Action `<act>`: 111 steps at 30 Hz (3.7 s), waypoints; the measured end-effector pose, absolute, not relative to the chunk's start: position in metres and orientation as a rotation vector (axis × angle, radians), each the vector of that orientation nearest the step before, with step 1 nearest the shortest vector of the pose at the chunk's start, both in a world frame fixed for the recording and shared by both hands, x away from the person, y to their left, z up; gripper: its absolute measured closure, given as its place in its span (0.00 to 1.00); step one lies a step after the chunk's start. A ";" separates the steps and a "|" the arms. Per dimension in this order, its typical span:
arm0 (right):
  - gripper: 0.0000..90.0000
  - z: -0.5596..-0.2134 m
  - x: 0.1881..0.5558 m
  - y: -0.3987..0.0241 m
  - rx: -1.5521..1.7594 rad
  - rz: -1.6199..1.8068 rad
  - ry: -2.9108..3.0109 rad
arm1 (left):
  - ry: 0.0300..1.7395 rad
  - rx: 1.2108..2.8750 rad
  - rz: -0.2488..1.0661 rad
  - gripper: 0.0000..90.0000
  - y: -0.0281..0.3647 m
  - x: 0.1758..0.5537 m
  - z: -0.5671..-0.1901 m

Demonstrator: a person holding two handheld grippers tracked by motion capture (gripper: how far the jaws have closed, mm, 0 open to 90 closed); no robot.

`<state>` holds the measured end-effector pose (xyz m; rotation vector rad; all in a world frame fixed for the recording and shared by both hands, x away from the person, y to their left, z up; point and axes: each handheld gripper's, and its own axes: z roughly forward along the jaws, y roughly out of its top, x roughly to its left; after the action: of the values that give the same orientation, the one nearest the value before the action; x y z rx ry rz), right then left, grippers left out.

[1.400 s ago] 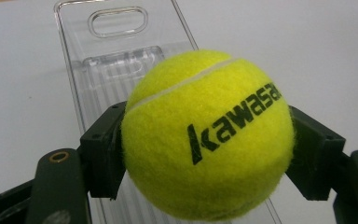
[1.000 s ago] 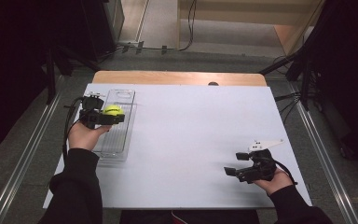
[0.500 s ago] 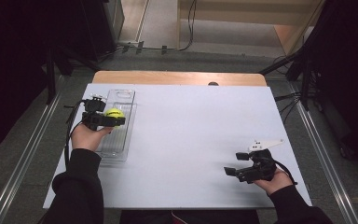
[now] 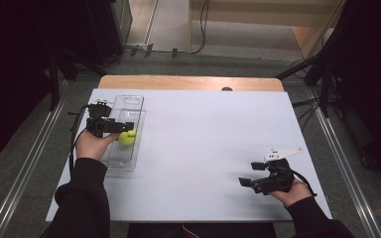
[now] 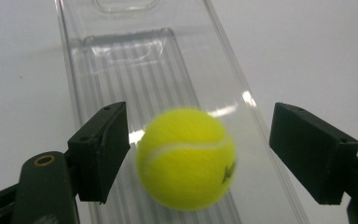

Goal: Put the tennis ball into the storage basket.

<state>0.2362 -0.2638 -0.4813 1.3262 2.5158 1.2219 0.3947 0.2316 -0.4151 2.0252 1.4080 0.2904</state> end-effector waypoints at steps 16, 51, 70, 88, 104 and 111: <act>0.16 -0.481 0.236 -0.264 1.327 1.224 2.514 | 1.320 2.002 0.249 0.22 0.225 0.386 -0.385; 0.16 -0.482 0.238 -0.266 1.313 1.237 2.526 | 1.120 2.065 0.082 0.22 0.178 0.376 -0.380; 0.16 -0.479 0.232 -0.265 1.314 1.225 2.514 | 1.033 2.119 0.065 0.23 0.160 0.358 -0.394; 0.16 -0.478 0.231 -0.265 1.316 1.223 2.513 | 0.984 2.138 0.075 0.23 0.158 0.336 -0.410; 0.16 -0.479 0.231 -0.265 1.312 1.222 2.517 | 0.936 2.158 0.070 0.23 0.156 0.316 -0.419; 0.16 -0.479 0.231 -0.265 1.309 1.223 2.518 | 0.909 2.191 0.053 0.22 0.153 0.307 -0.422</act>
<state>0.2314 -0.2648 -0.4787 1.3092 2.5179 1.2225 0.3071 0.1534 -0.4224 2.1912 0.9088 0.0530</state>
